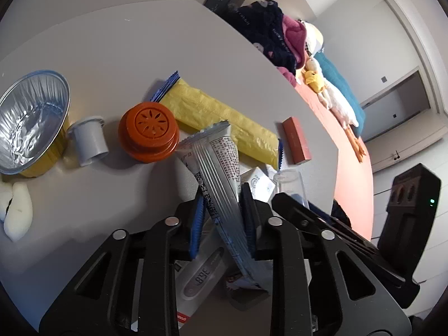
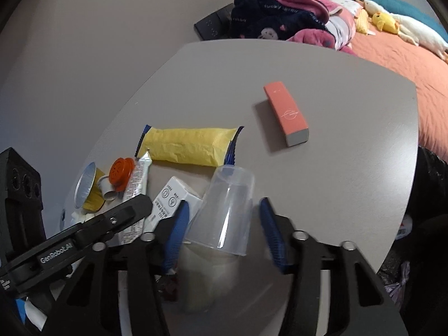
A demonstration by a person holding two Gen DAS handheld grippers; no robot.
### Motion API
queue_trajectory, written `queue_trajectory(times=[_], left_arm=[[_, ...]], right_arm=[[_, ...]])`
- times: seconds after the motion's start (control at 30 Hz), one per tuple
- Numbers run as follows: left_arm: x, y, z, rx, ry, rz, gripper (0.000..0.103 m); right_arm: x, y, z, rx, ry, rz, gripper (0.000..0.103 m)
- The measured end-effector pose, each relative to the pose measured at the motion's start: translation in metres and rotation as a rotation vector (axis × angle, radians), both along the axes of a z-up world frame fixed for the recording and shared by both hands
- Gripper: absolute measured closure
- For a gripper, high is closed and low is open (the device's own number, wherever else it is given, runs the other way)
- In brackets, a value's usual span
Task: Collect trash
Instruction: 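Grasp the silver striped wrapper with the left tool while the right tool grasps the clear cup, then carry wrapper and cup over the black bin and open both tools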
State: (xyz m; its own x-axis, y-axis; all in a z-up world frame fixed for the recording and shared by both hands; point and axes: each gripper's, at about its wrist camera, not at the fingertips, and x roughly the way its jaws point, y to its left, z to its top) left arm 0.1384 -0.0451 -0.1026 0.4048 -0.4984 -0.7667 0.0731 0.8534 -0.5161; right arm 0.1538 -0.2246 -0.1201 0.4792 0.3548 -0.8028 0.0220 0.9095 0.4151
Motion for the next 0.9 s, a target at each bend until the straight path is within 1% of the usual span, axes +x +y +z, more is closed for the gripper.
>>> queue_trajectory(times=[0.07,0.23,0.53,0.63,0.9], left_arm=[[-0.001,-0.001,0.003,0.001,-0.013,-0.002,0.082],[-0.006,0.001,0.014,0.008,-0.051,0.002,0.083],[-0.016,0.002,0.044,0.000,-0.117,0.009,0.083],[-0.020,-0.003,0.053,0.015,-0.136,0.003,0.084],[-0.037,-0.021,0.073,0.026,-0.192,-0.047,0.083]], right_arm=[[0.000,-0.003,0.000,0.013,0.001,-0.007,0.062],[-0.002,-0.011,0.006,0.024,-0.019,-0.030,0.062],[-0.019,-0.020,0.042,0.023,-0.093,-0.030,0.062],[-0.028,-0.024,0.054,0.016,-0.116,-0.030,0.062],[-0.052,-0.041,0.081,0.005,-0.172,-0.045,0.062]])
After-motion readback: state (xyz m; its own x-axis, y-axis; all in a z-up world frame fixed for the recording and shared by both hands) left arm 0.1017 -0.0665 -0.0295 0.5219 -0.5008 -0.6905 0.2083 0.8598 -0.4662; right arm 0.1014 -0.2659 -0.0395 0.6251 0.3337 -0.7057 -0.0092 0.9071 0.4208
